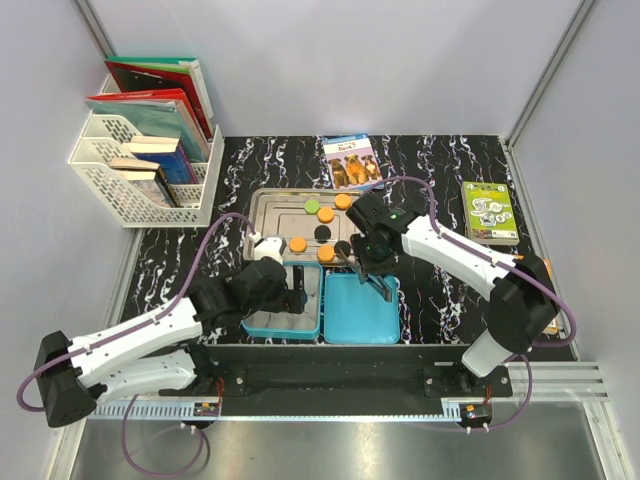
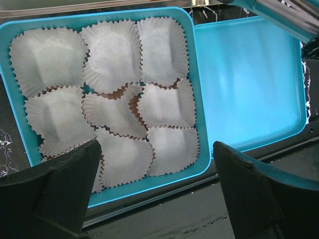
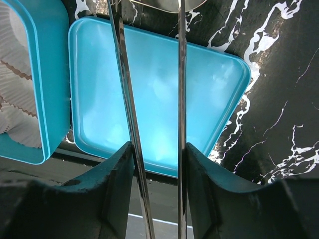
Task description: Pack the cookies
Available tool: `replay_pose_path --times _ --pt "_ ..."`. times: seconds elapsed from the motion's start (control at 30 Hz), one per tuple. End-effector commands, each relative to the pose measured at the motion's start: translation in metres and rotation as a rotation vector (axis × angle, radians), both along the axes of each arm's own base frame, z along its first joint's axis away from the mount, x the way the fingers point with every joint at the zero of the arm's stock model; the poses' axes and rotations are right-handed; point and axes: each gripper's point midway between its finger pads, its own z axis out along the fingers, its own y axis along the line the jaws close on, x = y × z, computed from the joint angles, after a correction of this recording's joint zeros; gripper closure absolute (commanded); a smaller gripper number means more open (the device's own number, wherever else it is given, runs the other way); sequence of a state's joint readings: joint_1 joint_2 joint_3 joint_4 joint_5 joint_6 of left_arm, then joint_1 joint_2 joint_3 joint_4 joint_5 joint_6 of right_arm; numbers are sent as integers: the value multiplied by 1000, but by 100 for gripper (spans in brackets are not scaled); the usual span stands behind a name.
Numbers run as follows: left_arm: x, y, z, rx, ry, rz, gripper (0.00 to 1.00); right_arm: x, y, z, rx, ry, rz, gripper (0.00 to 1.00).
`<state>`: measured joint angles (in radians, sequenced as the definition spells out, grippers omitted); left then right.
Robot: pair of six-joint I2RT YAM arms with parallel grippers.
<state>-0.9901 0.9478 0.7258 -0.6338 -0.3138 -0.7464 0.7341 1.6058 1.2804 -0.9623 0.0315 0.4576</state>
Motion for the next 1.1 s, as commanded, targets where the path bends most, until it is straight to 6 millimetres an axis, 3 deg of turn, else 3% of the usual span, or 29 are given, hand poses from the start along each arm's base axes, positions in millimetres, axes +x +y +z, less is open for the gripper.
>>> replay_pose_path --times 0.0,0.4,0.73,0.87,1.07 --pt "7 -14 15 -61 -21 0 1 11 4 10 21 -73 -4 51" --pt "6 -15 14 -63 -16 -3 1 30 29 6 63 -77 -1 49" --pt "6 -15 14 -64 -15 -4 1 46 35 -5 28 -84 3 49" --pt "5 -14 14 -67 -14 -4 1 43 37 -15 23 -52 8 49" --pt "5 -13 14 -68 -18 0 1 33 32 -13 37 -36 -1 51"
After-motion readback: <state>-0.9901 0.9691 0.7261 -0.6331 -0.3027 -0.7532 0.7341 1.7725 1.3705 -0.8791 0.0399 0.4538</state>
